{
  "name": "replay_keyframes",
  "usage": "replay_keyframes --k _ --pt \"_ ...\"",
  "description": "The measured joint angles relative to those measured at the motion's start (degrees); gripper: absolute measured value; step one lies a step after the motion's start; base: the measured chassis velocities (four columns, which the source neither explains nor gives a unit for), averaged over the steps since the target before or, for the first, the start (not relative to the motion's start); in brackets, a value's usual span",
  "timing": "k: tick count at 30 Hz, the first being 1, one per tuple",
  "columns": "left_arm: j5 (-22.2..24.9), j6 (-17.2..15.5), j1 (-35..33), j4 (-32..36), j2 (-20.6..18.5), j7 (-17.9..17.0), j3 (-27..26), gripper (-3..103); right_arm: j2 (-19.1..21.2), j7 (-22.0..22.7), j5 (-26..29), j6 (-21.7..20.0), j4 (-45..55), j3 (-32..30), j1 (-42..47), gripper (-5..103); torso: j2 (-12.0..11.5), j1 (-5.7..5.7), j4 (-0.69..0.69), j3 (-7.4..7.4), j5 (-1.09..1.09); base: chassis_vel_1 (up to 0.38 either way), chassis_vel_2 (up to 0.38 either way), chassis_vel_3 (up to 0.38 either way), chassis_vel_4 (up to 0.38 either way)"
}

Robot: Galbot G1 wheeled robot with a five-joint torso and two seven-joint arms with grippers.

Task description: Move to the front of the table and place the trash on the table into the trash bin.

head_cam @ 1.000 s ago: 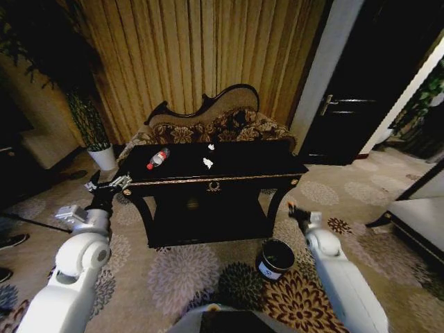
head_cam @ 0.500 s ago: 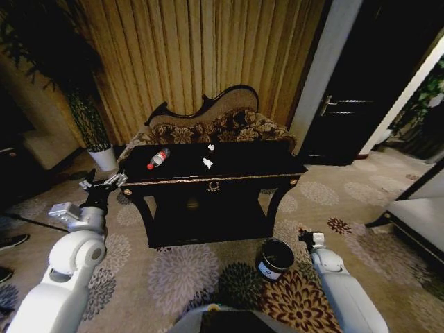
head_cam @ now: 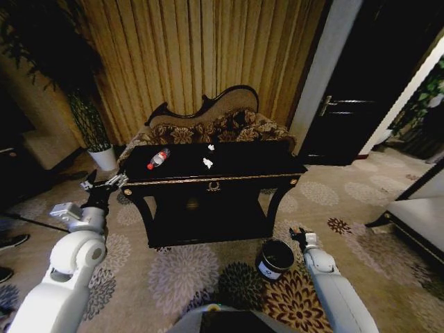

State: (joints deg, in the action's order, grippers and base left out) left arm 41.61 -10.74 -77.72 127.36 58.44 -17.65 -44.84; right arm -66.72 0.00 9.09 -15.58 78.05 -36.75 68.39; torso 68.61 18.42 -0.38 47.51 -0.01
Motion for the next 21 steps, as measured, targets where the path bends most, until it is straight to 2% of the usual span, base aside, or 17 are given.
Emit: replay_keyframes --k 3,4,5,7,8,9,10,13,21 --pt "0.0 0.0 0.0 0.1 -0.2 0.0 -0.1 100 0.0 0.0 0.0 -0.1 0.8 0.0 0.1 69 0.0 0.00 0.00 0.00 0.00 0.000 0.000 0.000 0.000" --pt "0.1 0.1 0.1 0.2 -0.3 0.0 -0.2 100 0.0 0.0 0.1 -0.1 1.6 -0.1 0.2 80 0.0 0.00 0.00 0.00 0.01 0.000 0.000 0.000 0.000" --pt "0.1 0.1 0.1 0.2 -0.3 0.0 -0.2 100 0.0 0.0 0.1 -0.1 1.6 -0.1 0.2 80 0.0 0.00 0.00 0.00 0.01 0.000 0.000 0.000 0.000" --pt "0.1 0.1 -0.2 0.5 -0.3 0.0 -0.3 100 0.0 0.0 2.0 0.5 4.6 -0.5 0.2 90 0.0 0.00 -0.01 0.00 0.01 0.000 0.000 0.000 0.000" --pt "0.1 0.1 -0.2 0.5 -0.3 0.0 -0.3 100 0.0 0.0 2.0 0.5 4.6 -0.5 0.2 90 0.0 0.00 -0.01 0.00 0.01 0.000 0.000 0.000 0.000" --pt "0.1 0.1 -0.3 0.6 -0.2 0.0 -0.3 100 0.0 0.0 3.6 1.5 6.6 -0.7 0.2 95 0.0 0.00 -0.01 0.01 0.01 0.000 0.000 0.000 0.000" --pt "0.1 0.1 -0.3 0.6 -0.2 0.0 -0.3 100 0.0 0.0 3.6 1.5 6.6 -0.7 0.2 95 0.0 0.00 -0.01 0.01 0.01 0.000 0.000 0.000 0.000" --pt "-0.4 0.3 -0.4 0.9 0.7 -0.1 -0.5 100 0.0 0.0 7.6 3.4 16.9 -0.6 0.3 100 0.0 0.00 0.02 0.00 -0.03 0.000 0.000 0.000 0.000" --pt "-2.1 0.3 -1.0 1.9 3.1 -0.1 0.3 100 -1.7 0.0 10.2 1.5 31.1 2.7 0.3 100 0.0 0.00 0.01 0.00 0.00 0.000 0.000 0.000 0.000"
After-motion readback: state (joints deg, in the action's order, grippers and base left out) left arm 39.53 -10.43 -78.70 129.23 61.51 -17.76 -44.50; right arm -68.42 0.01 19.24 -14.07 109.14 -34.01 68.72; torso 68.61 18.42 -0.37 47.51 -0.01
